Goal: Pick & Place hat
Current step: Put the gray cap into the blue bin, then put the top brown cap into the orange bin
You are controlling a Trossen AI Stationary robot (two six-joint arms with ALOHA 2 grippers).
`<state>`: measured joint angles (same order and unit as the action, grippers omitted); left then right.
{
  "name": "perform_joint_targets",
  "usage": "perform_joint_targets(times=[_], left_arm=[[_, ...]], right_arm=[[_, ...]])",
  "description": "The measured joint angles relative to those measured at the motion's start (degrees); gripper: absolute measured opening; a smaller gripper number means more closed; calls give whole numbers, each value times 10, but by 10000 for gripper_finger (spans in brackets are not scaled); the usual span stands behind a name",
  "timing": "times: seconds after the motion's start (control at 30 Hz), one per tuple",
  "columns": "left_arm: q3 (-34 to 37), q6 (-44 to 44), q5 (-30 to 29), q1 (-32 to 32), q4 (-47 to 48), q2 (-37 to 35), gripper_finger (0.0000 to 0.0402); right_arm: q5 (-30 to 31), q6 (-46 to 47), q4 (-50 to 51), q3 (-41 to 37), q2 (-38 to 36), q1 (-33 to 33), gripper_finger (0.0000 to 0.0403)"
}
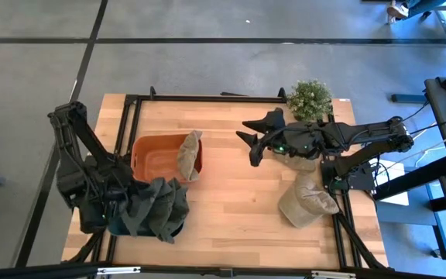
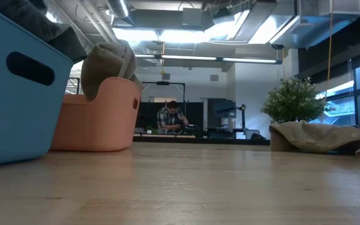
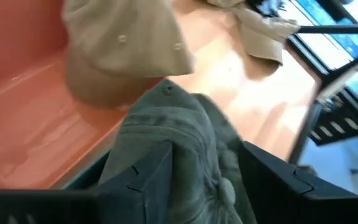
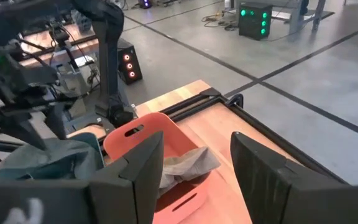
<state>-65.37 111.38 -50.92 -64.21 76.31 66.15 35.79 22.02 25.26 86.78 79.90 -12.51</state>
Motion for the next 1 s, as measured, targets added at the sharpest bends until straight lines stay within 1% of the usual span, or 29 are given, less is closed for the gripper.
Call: perform_joint_targets(times=[0.1, 0.23, 0.3, 0.4, 0.43, 0.5, 0.6, 0.77, 0.87, 1.0], left_arm=[[-24, -42, 18, 7, -37, -1, 185], [-44, -97, 18, 15, -112, -1, 186], [-51, -135, 2, 19, -142, -1, 186], [-62, -189, -45, 30, -183, -1, 185], [-67, -207, -48, 36, -191, -1, 185], [-79, -255, -29, 50, -204, -1, 187], [-86, -345, 23, 78, -239, 0, 186], [-89, -443, 59, 144, -270, 0, 186], [-89, -489, 91, 183, -270, 0, 187], [-89, -547, 94, 229, -273, 0, 185]], right_arm=[[0, -1, 7, 0, 0, 0, 187], [0, -12, 12, 0, 0, 0, 187], [0, -16, 18, 0, 0, 0, 187], [0, -16, 26, 0, 0, 0, 187], [0, -16, 28, 0, 0, 0, 187], [0, -16, 29, 0, 0, 0, 187], [0, -16, 30, 0, 0, 0, 187], [-10, -9, 62, 0, 0, -1, 187], [-45, 39, 131, 0, -8, -8, 187], [-51, 152, 252, 0, -22, -25, 187]])
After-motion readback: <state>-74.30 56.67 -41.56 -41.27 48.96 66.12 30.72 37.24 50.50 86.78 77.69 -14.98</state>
